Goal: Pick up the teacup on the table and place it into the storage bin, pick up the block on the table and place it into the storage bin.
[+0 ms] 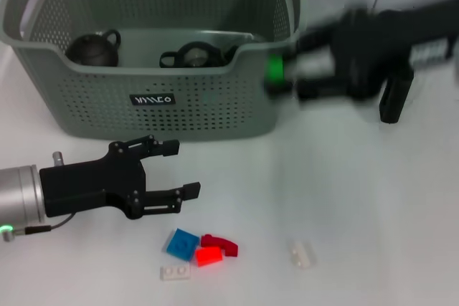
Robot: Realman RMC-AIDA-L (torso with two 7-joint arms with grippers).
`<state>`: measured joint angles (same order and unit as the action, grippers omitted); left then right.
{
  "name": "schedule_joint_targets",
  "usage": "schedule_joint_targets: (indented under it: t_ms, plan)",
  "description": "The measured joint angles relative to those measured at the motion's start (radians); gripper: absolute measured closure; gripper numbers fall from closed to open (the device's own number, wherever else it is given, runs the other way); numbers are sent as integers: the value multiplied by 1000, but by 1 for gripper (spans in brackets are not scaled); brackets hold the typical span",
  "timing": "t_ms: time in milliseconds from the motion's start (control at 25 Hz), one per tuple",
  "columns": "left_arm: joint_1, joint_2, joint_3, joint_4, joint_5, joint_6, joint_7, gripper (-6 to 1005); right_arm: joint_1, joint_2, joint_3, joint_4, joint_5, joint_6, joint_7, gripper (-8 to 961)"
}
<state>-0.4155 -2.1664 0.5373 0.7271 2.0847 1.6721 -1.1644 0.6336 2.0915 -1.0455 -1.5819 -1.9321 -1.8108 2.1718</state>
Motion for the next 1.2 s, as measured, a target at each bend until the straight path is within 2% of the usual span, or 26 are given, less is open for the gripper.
schedule_joint_targets:
  t_ms: [80,120,160,200,280,320,360,520,720,920,960,1040,1200]
  plan:
    - [-3,0,1,0,0,0,0,151,78,-5,93,-43,33,3,68,514]
    - [-6,0,4,-1,0,-1,0,151,159,-9,155,-8,1,46,84,514]
    - [-9,0,5,-1,-1,0,0,151,159,-9,155,-8,1,46,84,514]
    - [-10,0,6,-2,-2,-1,0,151,216,-11,180,43,-39,86,84,514]
    - [-12,0,7,-2,-4,0,1,151,287,-18,178,148,-108,160,61,514]
    - [-15,0,8,-2,-6,0,1,151,354,-27,157,280,-182,253,22,514]
    - [-16,0,8,-3,-7,0,2,151,354,-27,157,280,-182,253,22,514]
    - [-20,0,9,-3,-7,3,2,152,429,-30,115,510,-302,441,-64,515]
    - [-20,1,6,-2,-5,5,1,152,431,-28,39,597,-360,564,-101,515]
    - [-20,2,6,-4,-2,5,1,152,413,-28,16,601,-375,587,-113,386]
    - [-20,2,6,-4,-2,5,1,151,408,-27,16,595,-375,585,-120,311]
    - [-20,2,8,-4,-1,5,0,151,389,-22,18,563,-363,557,-145,162]
    - [-19,2,9,-1,-1,19,-7,151,282,-13,20,395,-265,339,-227,135]
